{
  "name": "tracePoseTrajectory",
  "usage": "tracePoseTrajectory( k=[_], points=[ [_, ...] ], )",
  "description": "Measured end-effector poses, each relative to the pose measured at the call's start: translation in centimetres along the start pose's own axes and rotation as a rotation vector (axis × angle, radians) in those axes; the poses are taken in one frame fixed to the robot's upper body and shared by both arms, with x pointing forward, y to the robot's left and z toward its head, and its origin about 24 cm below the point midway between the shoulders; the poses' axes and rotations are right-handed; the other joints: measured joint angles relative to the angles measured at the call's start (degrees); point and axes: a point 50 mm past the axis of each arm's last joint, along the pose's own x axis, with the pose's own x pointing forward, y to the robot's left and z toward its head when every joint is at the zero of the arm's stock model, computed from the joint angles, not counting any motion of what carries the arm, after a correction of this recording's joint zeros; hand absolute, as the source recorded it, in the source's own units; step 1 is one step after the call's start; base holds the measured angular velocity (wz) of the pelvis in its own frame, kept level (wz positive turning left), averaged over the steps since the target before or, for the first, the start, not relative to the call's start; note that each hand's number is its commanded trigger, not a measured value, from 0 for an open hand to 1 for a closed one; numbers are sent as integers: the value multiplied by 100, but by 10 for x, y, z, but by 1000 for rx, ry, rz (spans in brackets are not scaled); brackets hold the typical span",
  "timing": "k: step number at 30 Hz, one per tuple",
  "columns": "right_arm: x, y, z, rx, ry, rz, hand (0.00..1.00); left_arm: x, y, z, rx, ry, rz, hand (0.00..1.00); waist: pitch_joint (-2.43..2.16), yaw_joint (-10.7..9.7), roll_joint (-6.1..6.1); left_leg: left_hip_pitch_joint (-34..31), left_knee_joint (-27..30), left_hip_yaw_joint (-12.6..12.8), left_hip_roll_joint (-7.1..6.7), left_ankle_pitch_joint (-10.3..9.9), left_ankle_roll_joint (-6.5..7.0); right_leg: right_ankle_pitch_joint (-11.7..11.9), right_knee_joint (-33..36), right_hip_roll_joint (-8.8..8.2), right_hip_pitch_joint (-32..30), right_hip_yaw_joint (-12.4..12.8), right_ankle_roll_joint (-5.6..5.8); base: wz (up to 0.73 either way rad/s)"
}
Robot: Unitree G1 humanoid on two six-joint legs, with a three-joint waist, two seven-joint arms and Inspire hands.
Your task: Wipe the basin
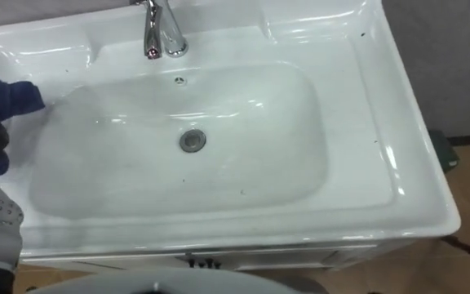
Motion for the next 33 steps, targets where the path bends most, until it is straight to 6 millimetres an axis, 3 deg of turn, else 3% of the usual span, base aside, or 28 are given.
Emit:
tracePoseTrajectory(
  k=[13,14,15,16,17,18,19,25,33],
  points=[
    [0,1,3,13,-3,3,0,-11,-6,-16,63,84,-85,100,6,77,20,104,-48,-26,-9,0,0,-2,-3,-13,118,-40,12,1],
    [0,1,3,17,-9,3,0,-13,-6,-17,66,86,-89,96,10,70,24,105,-48,-27,-8,0,0,-2,-4,-14,119,-40,12,0],
    [0,1,3,21,-10,3,0,-13,-7,-18,68,87,-91,90,11,68,26,107,-48,-27,-9,0,0,-2,-4,-14,120,-40,12,0],
    [0,1,3,32,-14,5,0,-14,-7,-18,69,89,-94,64,12,60,26,107,-48,-31,-9,0,0,-2,-3,-15,118,-39,12,0],
    [-1,1,2,47,-11,7,0,-15,-7,-19,70,91,-97,58,18,62,25,105,-48,-33,-9,0,0,-2,-3,-15,115,-40,12,0],
    [-1,1,2,50,-9,7,0,-16,-8,-19,68,92,-99,10,21,61,23,104,-48,-33,-9,0,0,-2,-5,-15,115,-40,12,0],
    [-1,1,1,52,-6,8,0,-17,-9,-18,66,95,-104,0,30,61,24,106,-48,-34,-10,0,0,-2,-9,-16,114,-42,13,0],
    [-1,1,1,87,-9,12,0,-27,-21,-22,46,126,-173,0,76,38,46,97,-46,-39,-10,-1,1,-4,-10,-18,100,-46,14,0],
    [0,-1,0,86,-13,1,0,-22,-16,-18,25,108,-117,0,51,57,71,72,-16,-13,-28,-1,1,-29,16,-29,62,-11,29,-1]
  ],
)
